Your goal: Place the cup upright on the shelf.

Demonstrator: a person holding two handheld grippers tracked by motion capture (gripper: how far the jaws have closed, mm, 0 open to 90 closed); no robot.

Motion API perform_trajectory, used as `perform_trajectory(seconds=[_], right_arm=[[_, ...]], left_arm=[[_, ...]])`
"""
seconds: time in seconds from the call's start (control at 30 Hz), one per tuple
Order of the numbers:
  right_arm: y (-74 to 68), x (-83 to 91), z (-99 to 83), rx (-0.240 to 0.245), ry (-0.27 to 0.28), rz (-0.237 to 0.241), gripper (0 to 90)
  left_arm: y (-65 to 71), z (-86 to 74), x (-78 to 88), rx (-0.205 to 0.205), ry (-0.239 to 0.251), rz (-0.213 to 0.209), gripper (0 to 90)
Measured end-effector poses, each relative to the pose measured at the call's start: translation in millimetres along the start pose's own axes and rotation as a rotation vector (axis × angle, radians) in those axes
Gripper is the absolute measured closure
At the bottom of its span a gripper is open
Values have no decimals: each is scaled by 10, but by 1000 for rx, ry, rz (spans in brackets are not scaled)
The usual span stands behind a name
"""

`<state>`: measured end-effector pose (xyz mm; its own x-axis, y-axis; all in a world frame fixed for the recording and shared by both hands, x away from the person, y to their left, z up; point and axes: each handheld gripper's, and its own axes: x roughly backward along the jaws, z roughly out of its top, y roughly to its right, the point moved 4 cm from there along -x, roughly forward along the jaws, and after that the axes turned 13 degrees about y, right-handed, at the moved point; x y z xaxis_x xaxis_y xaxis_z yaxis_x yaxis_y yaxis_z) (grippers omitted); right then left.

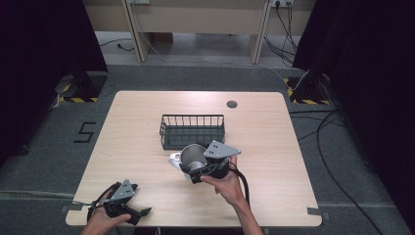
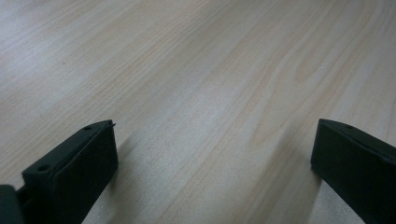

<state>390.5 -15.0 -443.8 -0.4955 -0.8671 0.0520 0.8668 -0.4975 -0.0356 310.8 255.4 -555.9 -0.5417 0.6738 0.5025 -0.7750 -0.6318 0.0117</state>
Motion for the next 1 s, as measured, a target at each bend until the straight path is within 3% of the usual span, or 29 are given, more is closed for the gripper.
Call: perform_trajectory(seconds=[0.3,1.0], right_arm=[[122,-66,234,14,-8,-9,63],[307,-213,570,17,-11,-45,64]], left_arm=[[0,1,-1,0,1,1,0],[1,1,-4,3,7,3,0]])
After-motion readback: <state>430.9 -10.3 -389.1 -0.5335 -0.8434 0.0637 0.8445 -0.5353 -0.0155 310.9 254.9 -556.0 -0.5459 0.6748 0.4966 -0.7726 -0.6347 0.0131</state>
